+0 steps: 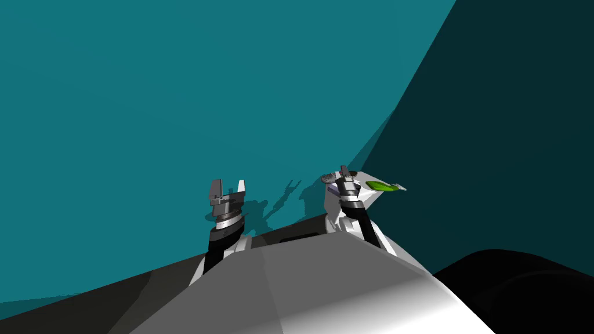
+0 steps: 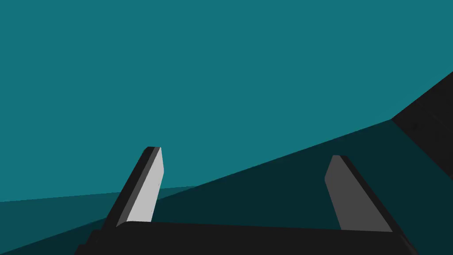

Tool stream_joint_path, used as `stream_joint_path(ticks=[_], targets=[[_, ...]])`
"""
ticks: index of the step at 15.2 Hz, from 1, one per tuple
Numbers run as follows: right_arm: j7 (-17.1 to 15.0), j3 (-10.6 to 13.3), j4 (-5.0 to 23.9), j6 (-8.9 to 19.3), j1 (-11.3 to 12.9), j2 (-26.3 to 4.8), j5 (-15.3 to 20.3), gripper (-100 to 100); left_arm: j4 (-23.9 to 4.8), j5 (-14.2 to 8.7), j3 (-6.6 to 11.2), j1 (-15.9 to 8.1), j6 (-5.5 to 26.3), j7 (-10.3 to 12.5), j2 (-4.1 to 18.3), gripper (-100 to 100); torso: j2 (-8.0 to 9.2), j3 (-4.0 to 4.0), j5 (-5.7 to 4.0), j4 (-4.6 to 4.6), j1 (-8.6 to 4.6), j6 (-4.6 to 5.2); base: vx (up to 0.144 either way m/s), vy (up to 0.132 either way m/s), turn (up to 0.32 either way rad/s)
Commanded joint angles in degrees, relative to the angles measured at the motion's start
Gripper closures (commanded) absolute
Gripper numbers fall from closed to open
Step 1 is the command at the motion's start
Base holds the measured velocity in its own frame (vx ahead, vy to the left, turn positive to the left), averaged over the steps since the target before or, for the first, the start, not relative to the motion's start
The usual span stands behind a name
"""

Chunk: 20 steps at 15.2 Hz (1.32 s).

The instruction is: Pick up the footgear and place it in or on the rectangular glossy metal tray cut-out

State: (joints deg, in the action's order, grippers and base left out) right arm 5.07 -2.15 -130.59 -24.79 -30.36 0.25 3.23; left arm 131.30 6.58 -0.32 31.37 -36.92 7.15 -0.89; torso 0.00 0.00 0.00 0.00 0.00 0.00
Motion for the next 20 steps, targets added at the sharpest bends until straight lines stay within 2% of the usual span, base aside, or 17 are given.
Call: stream_joint_path(ticks=[1, 2, 3, 4, 5, 6, 7, 8, 13, 14, 16, 17, 20], targets=[[-0.03, -0.24, 0.37, -0.16, -0.23, -2.06, 0.27, -100, 0.00, 0.00, 0.00, 0.00, 0.00, 0.00, 0.00, 0, 0.00, 0.00, 0.00, 0.00, 0.00, 0.00, 0.000, 0.000, 0.000], [-0.07, -0.48, 0.75, -0.32, -0.46, -3.56, 0.55, -100, 0.00, 0.00, 0.00, 0.00, 0.00, 0.00, 0.00, 0, 0.00, 0.00, 0.00, 0.00, -0.01, 0.00, 0.009, 0.005, 0.000], [-0.07, -0.48, 0.75, -0.32, -0.46, -3.77, 0.55, -100, 0.00, 0.00, 0.00, 0.00, 0.00, 0.00, 0.00, 0, -0.02, -0.01, 0.00, 0.00, -0.01, 0.00, 0.010, 0.006, -0.001], [-0.11, -0.80, 1.25, -0.53, -0.76, -5.77, 0.91, -100, 0.00, 0.00, 0.00, 0.00, 0.00, 0.00, 0.00, 0, -0.03, -0.02, 0.00, -0.01, -0.01, 0.00, 0.011, 0.006, -0.001], [-0.11, -0.80, 1.25, -0.53, -0.76, -5.79, 0.91, -100, 0.00, 0.00, 0.00, 0.00, 0.00, 0.00, 0.00, 0, -0.03, -0.02, 0.00, -0.01, -0.01, 0.00, 0.010, 0.006, -0.001], [-0.17, -1.19, 1.86, -0.79, -1.14, -7.87, 1.36, -100, 0.00, 0.00, 0.00, 0.00, 0.00, 0.00, 0.00, 0, -0.04, -0.02, 0.00, -0.01, -0.01, 0.00, 0.012, 0.007, -0.001], [-0.17, -1.19, 1.86, -0.79, -1.14, -8.06, 1.36, -100, 0.00, 0.00, 0.00, 0.00, 0.00, 0.00, 0.00, 0, -0.04, -0.02, 0.00, -0.01, 0.00, 0.00, 0.012, 0.006, 0.000], [-0.23, -1.66, 2.58, -1.10, -1.58, -9.97, 1.88, -100, 0.00, 0.00, 0.00, 0.00, 0.00, 0.00, 0.00, 0, -0.04, -0.03, 0.00, -0.01, 0.00, 0.00, 0.014, 0.007, -0.001], [-0.39, -2.78, 4.31, -1.84, -2.65, -15.92, 3.15, -100, 0.00, 0.00, 0.00, 0.00, 0.00, 0.00, 0.00, 0, -0.06, -0.04, 0.00, -0.02, -0.01, 0.00, 0.015, 0.007, -0.002], [-0.39, -2.78, 4.31, -1.84, -2.65, -16.25, 3.15, -100, 0.00, 0.00, 0.00, 0.00, 0.00, 0.00, 0.00, 0, -0.06, -0.04, 0.00, -0.02, -0.01, 0.00, 0.014, 0.006, -0.001], [-0.48, -3.42, 5.32, -2.27, -3.27, -19.28, 3.89, -100, 0.00, 0.00, 0.00, 0.00, 0.00, 0.00, 0.00, 0, -0.07, -0.04, 0.00, -0.02, -0.01, 0.00, 0.017, 0.007, -0.001], [-0.48, -3.42, 5.32, -2.27, -3.27, -19.39, 3.89, -100, 0.00, 0.00, 0.00, 0.00, 0.00, 0.00, 0.00, 0, -0.07, -0.04, 0.00, -0.02, -0.01, 0.00, 0.011, 0.006, -0.002], [-0.69, -4.87, 7.57, -3.24, -4.66, -24.08, 5.53, -100, 0.00, 0.00, 0.00, 0.00, 0.00, 0.00, 0.00, 0, -0.06, -0.04, 0.00, -0.02, 0.00, 0.00, 0.017, 0.010, -0.002]])
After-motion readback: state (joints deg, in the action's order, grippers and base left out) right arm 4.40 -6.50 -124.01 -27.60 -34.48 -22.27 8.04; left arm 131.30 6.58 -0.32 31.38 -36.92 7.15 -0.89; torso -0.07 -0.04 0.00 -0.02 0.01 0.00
